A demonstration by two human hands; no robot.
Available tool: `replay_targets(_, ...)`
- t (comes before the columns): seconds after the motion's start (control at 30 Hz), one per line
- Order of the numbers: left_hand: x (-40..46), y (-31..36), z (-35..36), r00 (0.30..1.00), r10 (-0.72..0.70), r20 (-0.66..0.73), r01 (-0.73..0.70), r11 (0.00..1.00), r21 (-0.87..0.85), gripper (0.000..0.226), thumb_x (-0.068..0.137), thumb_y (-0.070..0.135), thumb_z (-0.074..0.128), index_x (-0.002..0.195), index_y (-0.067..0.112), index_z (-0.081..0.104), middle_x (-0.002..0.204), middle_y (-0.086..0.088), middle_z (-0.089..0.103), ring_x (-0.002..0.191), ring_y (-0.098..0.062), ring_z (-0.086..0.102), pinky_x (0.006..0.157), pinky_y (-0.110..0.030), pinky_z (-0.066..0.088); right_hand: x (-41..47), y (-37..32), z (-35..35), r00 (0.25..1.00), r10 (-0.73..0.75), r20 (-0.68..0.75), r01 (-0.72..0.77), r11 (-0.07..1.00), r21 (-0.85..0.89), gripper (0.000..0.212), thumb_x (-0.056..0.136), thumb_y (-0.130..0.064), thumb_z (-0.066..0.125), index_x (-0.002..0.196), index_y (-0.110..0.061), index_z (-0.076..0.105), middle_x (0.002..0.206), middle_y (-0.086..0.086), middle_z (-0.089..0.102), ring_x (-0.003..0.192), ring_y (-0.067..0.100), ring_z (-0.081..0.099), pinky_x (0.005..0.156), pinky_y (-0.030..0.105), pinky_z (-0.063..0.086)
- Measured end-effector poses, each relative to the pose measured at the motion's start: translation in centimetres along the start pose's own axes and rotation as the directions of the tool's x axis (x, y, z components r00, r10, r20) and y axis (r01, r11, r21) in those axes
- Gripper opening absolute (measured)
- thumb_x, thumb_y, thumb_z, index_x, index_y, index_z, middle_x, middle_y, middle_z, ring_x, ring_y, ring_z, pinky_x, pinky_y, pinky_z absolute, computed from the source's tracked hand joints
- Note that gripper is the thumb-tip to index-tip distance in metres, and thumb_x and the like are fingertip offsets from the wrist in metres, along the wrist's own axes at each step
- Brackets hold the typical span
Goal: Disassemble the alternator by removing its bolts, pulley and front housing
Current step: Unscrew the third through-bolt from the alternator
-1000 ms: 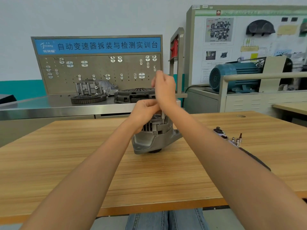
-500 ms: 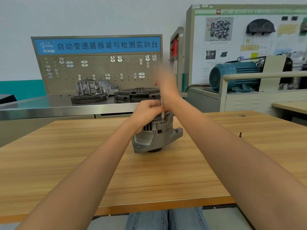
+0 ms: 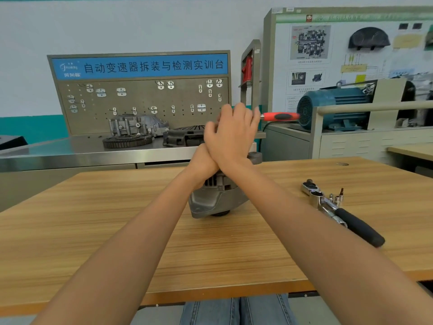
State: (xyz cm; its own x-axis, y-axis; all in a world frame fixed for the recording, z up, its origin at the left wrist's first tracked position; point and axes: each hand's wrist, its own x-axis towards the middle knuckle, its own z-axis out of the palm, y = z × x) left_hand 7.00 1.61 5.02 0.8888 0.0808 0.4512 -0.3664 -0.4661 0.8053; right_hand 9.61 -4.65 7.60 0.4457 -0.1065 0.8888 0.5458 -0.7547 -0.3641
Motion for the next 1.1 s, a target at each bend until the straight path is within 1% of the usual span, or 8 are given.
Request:
replay_targets(0.07, 0.1, 0.0, 0.1, 1.000, -0.002, -0.011, 0.002, 1.000, 0.014, 0.011, 0.092, 0.003, 0.052, 0.092, 0.010, 0.060, 0.075, 0.000, 0.059, 0.067, -0.006, 0.048, 0.061, -0.021, 0.041, 0.0, -0.1, 0.0, 1.000, -0.005, -0.029, 0.003, 0.999, -0.052, 0.028, 0.083, -0.026, 0.043, 0.095, -0.008, 0.060, 0.095, 0.006, 0.053, 0.101, 0.024, 0.047, 0.115, 0.038, 0.007)
replay_targets(0.2, 0.1, 0.1, 0.1, 1.000, -0.007, -0.014, 0.007, 1.000, -0.014, 0.022, 0.090, 0.003, 0.051, 0.075, 0.016, 0.060, 0.059, 0.010, 0.060, 0.055, 0.003, 0.050, 0.050, -0.007, 0.039, 0.8, 0.0, -0.5, 0.999, 0.049, -0.008, -0.044, 0.949, 0.312, 0.029, 0.088, -0.019, 0.046, 0.060, -0.013, 0.048, 0.071, -0.002, 0.041, 0.080, 0.020, 0.042, 0.099, 0.040, 0.033)
replay_targets(0.3, -0.2, 0.5, 0.4, 0.997, -0.006, 0.072, 0.010, 0.998, -0.063, 0.019, 0.091, 0.013, 0.057, 0.081, 0.027, 0.064, 0.068, 0.022, 0.067, 0.070, 0.011, 0.059, 0.061, -0.005, 0.041, 2.1, -0.1, -1.6, 0.938, 0.210, 0.276, -0.346, 0.622, 0.702, 0.044, 0.092, -0.014, 0.042, 0.050, -0.017, 0.029, 0.054, -0.004, 0.033, 0.059, 0.015, 0.034, 0.063, 0.031, 0.033)
replay_targets(0.47, -0.1, 0.4, 0.5, 0.993, 0.004, 0.114, 0.007, 0.995, -0.097, 0.012, 0.091, 0.024, 0.060, 0.091, 0.032, 0.069, 0.088, 0.023, 0.071, 0.088, 0.015, 0.060, 0.076, -0.010, 0.037, 3.4, 0.3, -2.3, 0.786, 0.267, 0.558, -0.609, 0.176, 0.774, 0.042, 0.094, -0.015, 0.033, 0.052, -0.015, 0.033, 0.054, 0.006, 0.038, 0.056, 0.016, 0.044, 0.068, 0.019, 0.036)
replay_targets(0.57, -0.1, 0.3, 0.3, 0.994, -0.005, 0.111, 0.016, 0.995, -0.097, 0.014, 0.091, 0.017, 0.059, 0.091, 0.026, 0.069, 0.089, 0.015, 0.072, 0.093, 0.002, 0.063, 0.086, -0.017, 0.043, 2.8, -0.1, -1.8, 0.822, 0.302, 0.484, -0.561, 0.276, 0.781, 0.044, 0.093, -0.014, 0.036, 0.049, -0.013, 0.034, 0.054, 0.003, 0.039, 0.055, 0.014, 0.044, 0.061, 0.021, 0.033)
replay_targets(0.73, 0.3, -0.1, 0.1, 1.000, -0.015, 0.010, 0.015, 0.999, -0.028, 0.020, 0.089, 0.001, 0.053, 0.081, 0.016, 0.062, 0.072, 0.003, 0.063, 0.067, -0.004, 0.054, 0.060, -0.014, 0.045, 0.2, 0.6, 0.2, 1.000, 0.011, -0.022, -0.006, 0.978, 0.207, 0.019, 0.086, -0.020, 0.045, 0.074, -0.011, 0.057, 0.079, 0.003, 0.051, 0.080, 0.019, 0.047, 0.092, 0.036, 0.036)
replay_targets(0.93, 0.3, 0.1, 0.2, 1.000, -0.025, 0.018, 0.025, 1.000, 0.019, 0.015, 0.092, 0.005, 0.052, 0.102, 0.007, 0.064, 0.095, -0.012, 0.066, 0.085, -0.014, 0.055, 0.076, -0.028, 0.046, 0.4, -0.2, -0.1, 0.998, 0.026, -0.051, -0.014, 0.976, 0.218, 0.023, 0.087, -0.021, 0.044, 0.070, -0.011, 0.057, 0.078, 0.001, 0.046, 0.085, 0.021, 0.046, 0.104, 0.041, 0.028)
replay_targets(1.1, 0.2, 0.3, 0.0, 0.993, -0.042, 0.112, 0.049, 0.997, -0.056, 0.019, 0.094, 0.015, 0.051, 0.092, 0.028, 0.064, 0.092, 0.014, 0.069, 0.094, 0.000, 0.059, 0.078, -0.016, 0.042, 2.0, -0.6, -1.0, 0.940, 0.250, 0.234, -0.341, 0.619, 0.707, 0.047, 0.093, -0.016, 0.041, 0.048, -0.017, 0.029, 0.054, -0.003, 0.032, 0.059, 0.016, 0.035, 0.061, 0.032, 0.031)
